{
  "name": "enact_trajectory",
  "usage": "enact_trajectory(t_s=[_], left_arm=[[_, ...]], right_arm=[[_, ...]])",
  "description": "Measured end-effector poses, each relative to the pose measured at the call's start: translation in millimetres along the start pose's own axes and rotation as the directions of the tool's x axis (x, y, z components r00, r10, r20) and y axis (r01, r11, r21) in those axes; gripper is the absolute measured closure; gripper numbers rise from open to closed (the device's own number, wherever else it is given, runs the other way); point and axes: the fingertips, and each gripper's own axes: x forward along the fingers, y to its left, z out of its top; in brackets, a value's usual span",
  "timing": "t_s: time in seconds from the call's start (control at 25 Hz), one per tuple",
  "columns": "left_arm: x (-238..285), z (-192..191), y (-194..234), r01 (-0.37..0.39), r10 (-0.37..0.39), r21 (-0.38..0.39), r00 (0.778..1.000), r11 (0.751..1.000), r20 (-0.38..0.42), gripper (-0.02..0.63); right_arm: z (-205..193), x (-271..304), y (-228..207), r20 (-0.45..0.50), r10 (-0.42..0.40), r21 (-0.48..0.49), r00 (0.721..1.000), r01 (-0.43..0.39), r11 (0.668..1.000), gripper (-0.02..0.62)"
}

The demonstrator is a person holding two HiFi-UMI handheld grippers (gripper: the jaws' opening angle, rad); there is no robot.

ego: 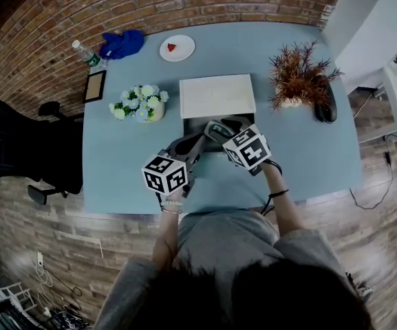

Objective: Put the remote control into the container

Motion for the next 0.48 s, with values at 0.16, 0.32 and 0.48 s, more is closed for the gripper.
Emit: enact_trajectory(t_s=[0.16,0.32,0.48], left_arm=[[0.1,8.0,-9.8,0.009,-0.009,0.028,1.000,1.000,0.023,0.603],[-2.9,17.3,-21.0,0.015,-0.018,0.058,0.999,0.998,0.050,0.603],[-6.2,23.2,-32.2,0.014,-0.020,0.080,0.997,0.997,0.074,0.603]], right_arm=[[13.3,-15.8,1.1,0.070,-0.012,0.011,0.997,0.011,1.000,0.489],[24.2,-30.4,5.6,0.134,-0.010,0.027,0.991,0.006,1.000,0.521],[30.9,-45.1,11.5,0.182,-0.008,0.019,0.983,0.005,1.000,0.551]])
